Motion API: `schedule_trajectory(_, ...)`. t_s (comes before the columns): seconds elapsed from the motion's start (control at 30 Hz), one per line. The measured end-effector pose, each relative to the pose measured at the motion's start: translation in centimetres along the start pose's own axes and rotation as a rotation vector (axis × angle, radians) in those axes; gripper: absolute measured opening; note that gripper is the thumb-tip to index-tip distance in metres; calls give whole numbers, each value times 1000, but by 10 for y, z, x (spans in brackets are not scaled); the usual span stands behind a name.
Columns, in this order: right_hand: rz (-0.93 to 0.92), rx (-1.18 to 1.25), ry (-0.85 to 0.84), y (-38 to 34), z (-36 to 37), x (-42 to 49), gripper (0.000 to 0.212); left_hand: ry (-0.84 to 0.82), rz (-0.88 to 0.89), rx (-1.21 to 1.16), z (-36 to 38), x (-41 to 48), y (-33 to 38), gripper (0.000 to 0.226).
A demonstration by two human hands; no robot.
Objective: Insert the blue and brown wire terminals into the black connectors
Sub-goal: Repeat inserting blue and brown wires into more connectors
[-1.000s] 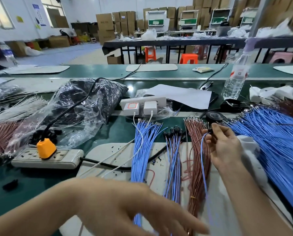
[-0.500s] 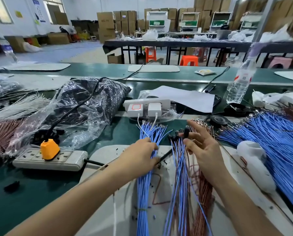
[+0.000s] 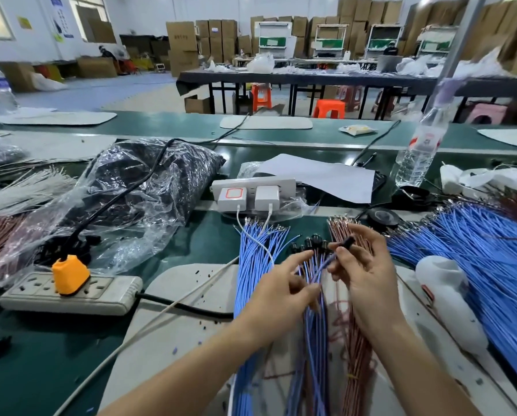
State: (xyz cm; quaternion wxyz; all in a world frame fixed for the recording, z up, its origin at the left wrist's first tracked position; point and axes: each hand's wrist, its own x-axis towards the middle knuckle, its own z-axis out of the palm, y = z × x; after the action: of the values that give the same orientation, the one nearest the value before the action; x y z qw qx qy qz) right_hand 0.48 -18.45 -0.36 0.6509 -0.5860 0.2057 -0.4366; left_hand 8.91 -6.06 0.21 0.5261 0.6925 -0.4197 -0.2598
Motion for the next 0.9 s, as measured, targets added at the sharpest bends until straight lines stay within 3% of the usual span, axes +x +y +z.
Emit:
schedule_trajectory(0.1, -48, -105, 149, 0, -5, 4, 40, 4, 154, 209, 2, -7, -7, 46)
schedule_trajectory(0.17, -81, -138, 163, -2, -6, 7, 39, -7, 229, 373, 2, -9, -7, 41)
schedule_trajectory(0.27, -115, -241, -81, -5, -1, 5, 43, 8, 320, 634, 2, -11, -6, 44)
schedule_trajectory(0.33, -133, -414, -270, -4, 3, 0, 50, 6, 339, 703, 1, -11, -6, 39)
schedule_trajectory(0.4, -161, -643, -341, -3, 5, -2, 47, -47, 306, 768, 2, -11, -4, 30)
schedule_trajectory(0.63, -175, -943, -418, -4, 9, -7, 27, -80, 290, 820, 4, -11, -7, 29)
schedule_trajectory(0.9, -140, -956, -372, -2, 8, -4, 17, -43, 341, 773, 6, -12, -9, 25)
